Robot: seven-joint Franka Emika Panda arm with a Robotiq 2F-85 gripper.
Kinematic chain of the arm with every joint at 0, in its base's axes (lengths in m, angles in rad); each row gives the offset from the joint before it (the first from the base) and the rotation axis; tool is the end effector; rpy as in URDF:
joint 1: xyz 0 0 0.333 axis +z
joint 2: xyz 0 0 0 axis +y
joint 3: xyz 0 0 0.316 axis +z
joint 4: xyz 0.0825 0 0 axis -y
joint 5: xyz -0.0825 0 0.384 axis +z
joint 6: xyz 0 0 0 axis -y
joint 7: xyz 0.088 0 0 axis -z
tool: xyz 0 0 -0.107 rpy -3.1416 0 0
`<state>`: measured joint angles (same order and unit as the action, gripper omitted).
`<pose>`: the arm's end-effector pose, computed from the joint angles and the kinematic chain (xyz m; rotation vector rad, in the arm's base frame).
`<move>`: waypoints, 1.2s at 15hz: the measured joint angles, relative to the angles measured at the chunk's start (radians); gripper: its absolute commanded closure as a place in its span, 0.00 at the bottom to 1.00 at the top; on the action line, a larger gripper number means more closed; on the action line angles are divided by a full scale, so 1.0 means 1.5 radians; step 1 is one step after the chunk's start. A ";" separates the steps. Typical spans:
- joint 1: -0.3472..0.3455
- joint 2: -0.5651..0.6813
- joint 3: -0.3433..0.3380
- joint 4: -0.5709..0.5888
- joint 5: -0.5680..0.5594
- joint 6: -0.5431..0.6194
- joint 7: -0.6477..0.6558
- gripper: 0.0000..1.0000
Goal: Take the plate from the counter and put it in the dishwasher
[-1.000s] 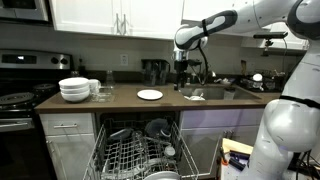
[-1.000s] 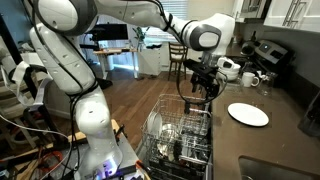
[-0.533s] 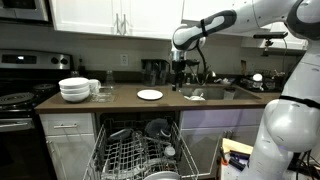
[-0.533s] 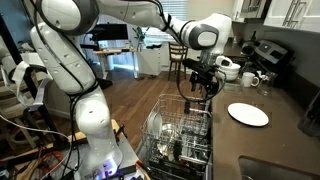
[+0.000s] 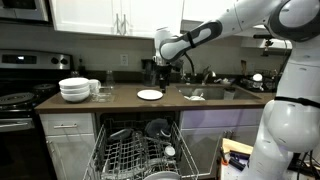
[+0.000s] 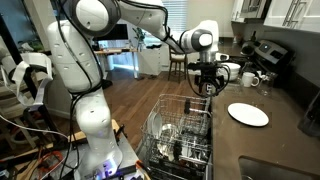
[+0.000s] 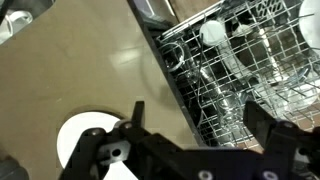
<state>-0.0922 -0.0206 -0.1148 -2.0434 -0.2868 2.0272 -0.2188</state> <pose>0.5319 -0.1285 0.4525 2.8834 0.1998 -0.0721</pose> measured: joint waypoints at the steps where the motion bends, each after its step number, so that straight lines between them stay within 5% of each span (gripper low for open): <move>1: 0.002 0.016 0.001 0.008 -0.016 0.021 0.000 0.00; 6: 0.002 0.094 -0.001 0.036 -0.091 0.121 0.005 0.00; 10: 0.003 0.147 -0.013 0.052 -0.220 0.203 0.081 0.00; 18: 0.003 0.153 -0.014 0.053 -0.224 0.205 0.087 0.00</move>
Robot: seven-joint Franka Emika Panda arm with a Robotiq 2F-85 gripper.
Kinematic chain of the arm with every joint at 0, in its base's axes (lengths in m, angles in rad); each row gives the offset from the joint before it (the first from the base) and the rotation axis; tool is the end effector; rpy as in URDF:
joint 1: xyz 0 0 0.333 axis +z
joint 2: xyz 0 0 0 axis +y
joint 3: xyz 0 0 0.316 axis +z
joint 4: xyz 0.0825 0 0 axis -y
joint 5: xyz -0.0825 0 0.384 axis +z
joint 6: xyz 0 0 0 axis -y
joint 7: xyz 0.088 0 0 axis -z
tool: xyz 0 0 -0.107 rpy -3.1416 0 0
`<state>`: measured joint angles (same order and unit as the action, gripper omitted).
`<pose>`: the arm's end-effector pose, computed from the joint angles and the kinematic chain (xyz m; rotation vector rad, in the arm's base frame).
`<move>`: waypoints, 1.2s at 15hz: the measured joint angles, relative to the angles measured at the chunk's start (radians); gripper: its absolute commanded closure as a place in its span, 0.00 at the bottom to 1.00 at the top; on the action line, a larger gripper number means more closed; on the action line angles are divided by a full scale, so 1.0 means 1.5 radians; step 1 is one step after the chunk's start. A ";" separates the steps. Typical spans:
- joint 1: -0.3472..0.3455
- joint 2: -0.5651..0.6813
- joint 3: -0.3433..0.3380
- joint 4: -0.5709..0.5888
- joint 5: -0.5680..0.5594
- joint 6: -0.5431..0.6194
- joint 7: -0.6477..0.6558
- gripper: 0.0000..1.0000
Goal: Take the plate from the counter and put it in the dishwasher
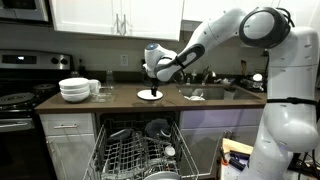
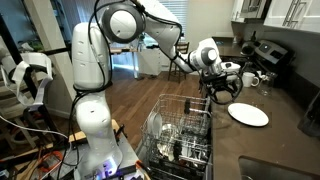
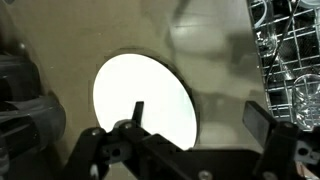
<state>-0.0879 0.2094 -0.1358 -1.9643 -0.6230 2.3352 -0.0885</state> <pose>0.5985 -0.1425 0.3876 2.5901 0.3564 0.0958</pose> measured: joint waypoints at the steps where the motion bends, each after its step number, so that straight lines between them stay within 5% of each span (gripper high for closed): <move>1: 0.000 0.001 0.000 0.000 -0.003 0.000 0.000 0.00; 11: 0.002 0.025 -0.001 -0.015 -0.082 0.086 0.053 0.00; 18: 0.010 0.069 -0.028 -0.010 -0.253 0.156 0.186 0.00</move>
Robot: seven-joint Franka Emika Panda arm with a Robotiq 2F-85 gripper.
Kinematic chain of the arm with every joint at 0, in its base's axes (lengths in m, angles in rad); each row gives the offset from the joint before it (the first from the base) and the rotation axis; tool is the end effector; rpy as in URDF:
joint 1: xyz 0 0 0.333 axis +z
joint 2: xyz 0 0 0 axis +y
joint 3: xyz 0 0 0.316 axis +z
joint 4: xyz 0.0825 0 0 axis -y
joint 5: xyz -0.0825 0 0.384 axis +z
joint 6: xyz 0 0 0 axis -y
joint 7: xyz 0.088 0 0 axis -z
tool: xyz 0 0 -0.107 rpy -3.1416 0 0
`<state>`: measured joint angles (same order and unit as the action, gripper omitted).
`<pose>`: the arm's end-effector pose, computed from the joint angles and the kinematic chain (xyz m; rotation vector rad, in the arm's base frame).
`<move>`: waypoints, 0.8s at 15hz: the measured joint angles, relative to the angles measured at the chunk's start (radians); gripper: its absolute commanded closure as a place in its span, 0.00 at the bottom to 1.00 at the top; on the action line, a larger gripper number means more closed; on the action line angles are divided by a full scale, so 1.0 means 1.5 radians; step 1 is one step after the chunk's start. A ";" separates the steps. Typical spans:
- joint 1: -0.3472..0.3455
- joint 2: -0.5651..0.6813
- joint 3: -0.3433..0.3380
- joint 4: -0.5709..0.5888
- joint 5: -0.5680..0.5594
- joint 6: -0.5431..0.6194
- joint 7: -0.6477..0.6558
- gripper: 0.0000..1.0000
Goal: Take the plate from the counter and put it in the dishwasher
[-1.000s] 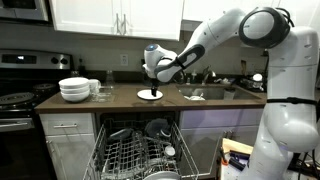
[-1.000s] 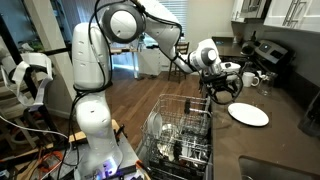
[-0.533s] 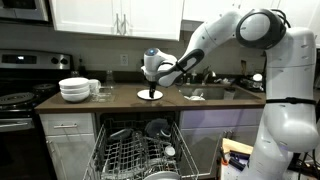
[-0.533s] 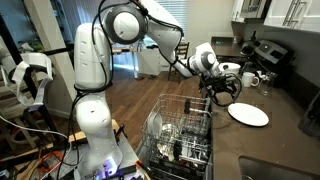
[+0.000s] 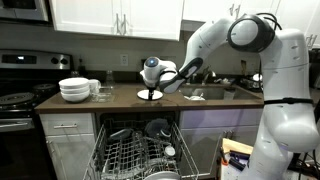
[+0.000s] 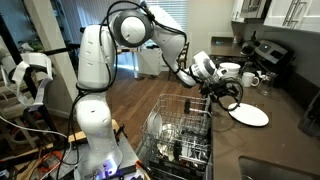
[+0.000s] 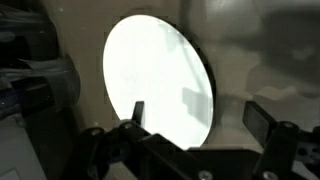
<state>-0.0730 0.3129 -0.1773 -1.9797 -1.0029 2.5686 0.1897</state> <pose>0.6124 -0.1372 0.3341 2.3884 0.4532 0.2702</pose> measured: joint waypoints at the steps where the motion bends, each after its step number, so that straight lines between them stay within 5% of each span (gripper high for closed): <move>1: 0.000 0.005 -0.002 0.002 -0.024 0.000 0.021 0.03; 4: 0.000 0.015 -0.004 0.005 -0.072 0.000 0.067 0.03; 5: 0.000 0.018 -0.004 0.006 -0.081 0.000 0.077 0.13; 8: 0.000 0.022 -0.004 0.007 -0.105 0.000 0.101 0.18; 12: 0.000 0.025 -0.004 0.008 -0.129 0.000 0.125 0.07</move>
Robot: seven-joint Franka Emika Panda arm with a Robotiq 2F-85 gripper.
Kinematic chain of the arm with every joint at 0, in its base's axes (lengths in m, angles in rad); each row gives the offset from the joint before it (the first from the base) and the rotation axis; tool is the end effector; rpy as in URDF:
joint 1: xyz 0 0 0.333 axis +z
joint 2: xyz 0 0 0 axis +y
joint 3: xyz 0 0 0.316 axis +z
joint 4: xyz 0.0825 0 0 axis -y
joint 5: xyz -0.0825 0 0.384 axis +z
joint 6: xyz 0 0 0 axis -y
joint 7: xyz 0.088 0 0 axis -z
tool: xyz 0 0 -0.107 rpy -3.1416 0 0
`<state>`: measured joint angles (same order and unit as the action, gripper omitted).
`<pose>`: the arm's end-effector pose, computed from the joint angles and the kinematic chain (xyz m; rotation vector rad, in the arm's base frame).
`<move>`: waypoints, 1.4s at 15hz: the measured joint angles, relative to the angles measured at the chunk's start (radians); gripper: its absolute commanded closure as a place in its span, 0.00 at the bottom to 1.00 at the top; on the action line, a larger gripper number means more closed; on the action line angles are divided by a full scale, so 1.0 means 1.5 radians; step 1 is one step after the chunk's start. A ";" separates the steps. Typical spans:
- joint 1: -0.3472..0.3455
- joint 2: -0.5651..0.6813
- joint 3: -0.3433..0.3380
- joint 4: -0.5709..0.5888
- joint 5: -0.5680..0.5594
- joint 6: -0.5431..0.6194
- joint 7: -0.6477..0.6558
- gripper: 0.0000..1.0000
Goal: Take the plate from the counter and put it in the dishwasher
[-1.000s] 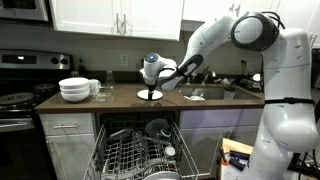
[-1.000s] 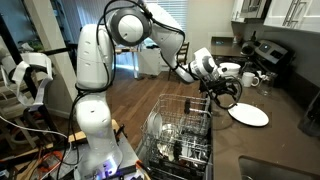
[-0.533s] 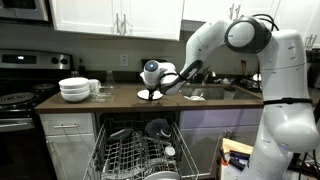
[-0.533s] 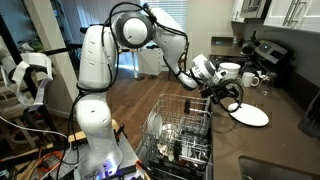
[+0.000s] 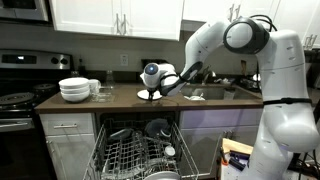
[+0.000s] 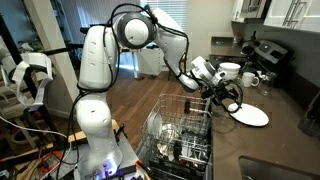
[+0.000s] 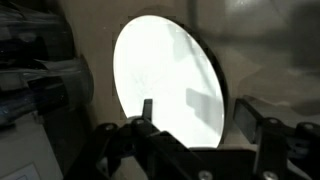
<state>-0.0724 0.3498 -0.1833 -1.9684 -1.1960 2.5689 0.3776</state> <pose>0.6131 -0.1390 0.3143 2.3013 0.4215 0.3001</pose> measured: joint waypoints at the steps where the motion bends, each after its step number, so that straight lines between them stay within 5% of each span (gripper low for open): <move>1: 0.000 0.001 0.000 0.000 -0.002 0.000 0.003 0.05; 21: -0.003 0.017 -0.002 0.009 -0.055 0.000 0.043 0.00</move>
<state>-0.0775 0.3752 -0.1866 -1.9552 -1.2782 2.5684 0.4423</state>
